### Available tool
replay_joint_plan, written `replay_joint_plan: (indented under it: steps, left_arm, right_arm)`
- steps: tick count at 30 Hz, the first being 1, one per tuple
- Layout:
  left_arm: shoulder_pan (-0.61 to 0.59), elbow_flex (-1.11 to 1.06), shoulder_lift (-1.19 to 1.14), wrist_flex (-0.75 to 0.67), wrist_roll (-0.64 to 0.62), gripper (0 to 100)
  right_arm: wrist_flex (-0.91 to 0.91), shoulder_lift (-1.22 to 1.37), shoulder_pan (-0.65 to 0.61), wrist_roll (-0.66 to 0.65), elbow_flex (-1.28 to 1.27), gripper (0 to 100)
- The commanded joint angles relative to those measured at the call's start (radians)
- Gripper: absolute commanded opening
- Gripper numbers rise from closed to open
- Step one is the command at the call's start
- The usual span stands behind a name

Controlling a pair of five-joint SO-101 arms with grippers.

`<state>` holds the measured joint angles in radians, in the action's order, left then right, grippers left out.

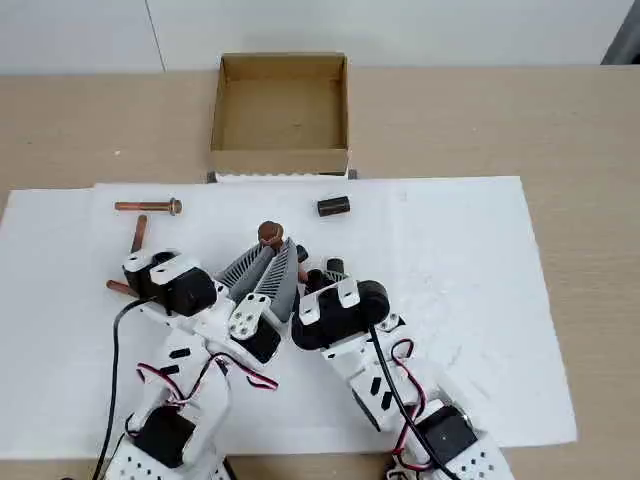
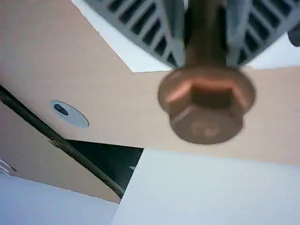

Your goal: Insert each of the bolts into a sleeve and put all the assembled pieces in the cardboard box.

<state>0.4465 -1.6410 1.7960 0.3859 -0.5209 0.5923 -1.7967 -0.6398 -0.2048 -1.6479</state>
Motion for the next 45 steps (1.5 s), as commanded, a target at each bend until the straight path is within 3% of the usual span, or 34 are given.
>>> replay_joint_plan:
  steps: [1, 9, 34, 45]
  left_arm:
    - [0.006, 0.004, 0.012, -0.008, 0.005, 0]
    - [0.006, 0.008, 0.012, -0.011, 0.005, 0]
    - [0.064, -0.036, 0.011, -0.003, 0.009, 0]
    - [0.135, -0.039, 0.012, 0.189, 0.009, 0]
  right_arm:
    - [-0.028, -0.015, 0.005, -0.008, 0.018, 0.4]
    - [-0.028, -0.015, -0.047, -0.005, 0.009, 0.4]
    - [-0.028, -0.015, -0.042, -0.008, 0.015, 0.4]
    - [-0.030, -0.015, -0.041, -0.008, 0.014, 0.4]
